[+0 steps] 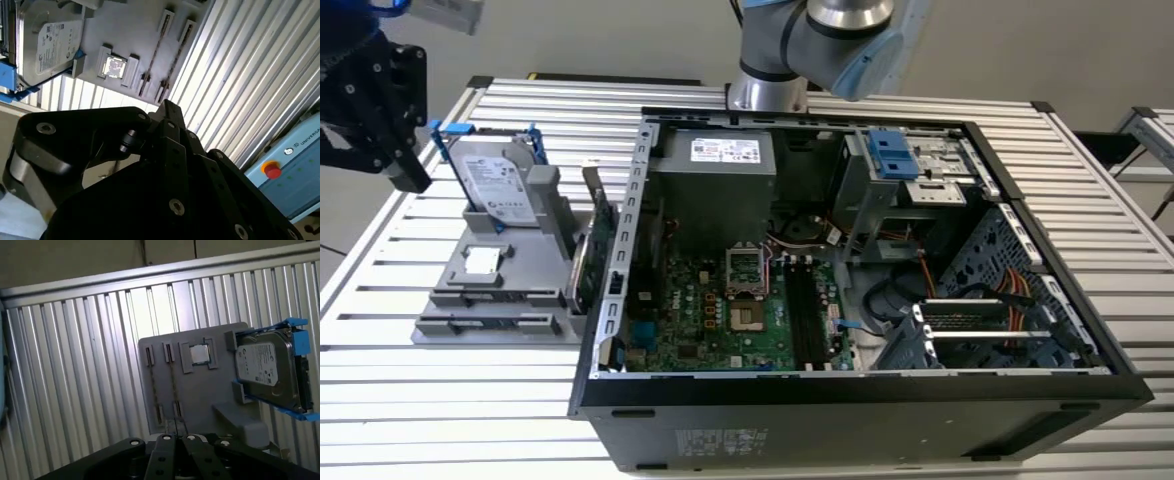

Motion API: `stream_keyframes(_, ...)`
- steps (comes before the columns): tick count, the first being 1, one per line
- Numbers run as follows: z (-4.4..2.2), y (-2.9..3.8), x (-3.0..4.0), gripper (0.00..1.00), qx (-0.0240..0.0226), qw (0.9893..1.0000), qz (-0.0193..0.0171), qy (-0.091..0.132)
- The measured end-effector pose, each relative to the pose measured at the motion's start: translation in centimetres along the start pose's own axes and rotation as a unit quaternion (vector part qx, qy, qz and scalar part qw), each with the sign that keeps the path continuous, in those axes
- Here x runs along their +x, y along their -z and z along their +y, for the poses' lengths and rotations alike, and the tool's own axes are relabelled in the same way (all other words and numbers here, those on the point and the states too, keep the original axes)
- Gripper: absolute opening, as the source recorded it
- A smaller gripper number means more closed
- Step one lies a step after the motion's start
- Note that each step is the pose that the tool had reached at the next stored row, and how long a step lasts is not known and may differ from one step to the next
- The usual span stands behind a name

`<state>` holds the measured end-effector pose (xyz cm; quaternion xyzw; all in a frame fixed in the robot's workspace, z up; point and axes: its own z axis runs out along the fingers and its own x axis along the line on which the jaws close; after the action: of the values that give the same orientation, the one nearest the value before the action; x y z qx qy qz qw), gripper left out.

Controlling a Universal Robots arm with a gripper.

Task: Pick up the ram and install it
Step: 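Pick up the ram and move it above insertion slot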

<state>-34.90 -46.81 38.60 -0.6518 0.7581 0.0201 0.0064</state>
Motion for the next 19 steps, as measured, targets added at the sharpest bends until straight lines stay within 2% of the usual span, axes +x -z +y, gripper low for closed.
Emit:
stream_keyframes(3, 0.01, 0.0, -0.01, 0.0, 0.0006, 0.9996, 0.0004, 0.027)
stream_keyframes(5, 0.0, -0.01, -0.01, 0.0, 0.0013, 0.999, 0.0006, 0.045)
stream_keyframes(8, 0.01, -0.01, -0.01, 0.0, 0.0019, 0.9975, 0.0009, 0.071)
stream_keyframes(11, 0.01, -0.01, 0.0, 0.0, 0.0023, 0.9955, 0.0012, 0.094)
stream_keyframes(14, 0.01, 0.0, 0.0, 0.0, 0.0026, 0.9937, 0.0015, 0.112)
stream_keyframes(19, 0.01, -0.01, 0.0, 0.0, 0.0027, 0.9922, 0.0016, 0.124)
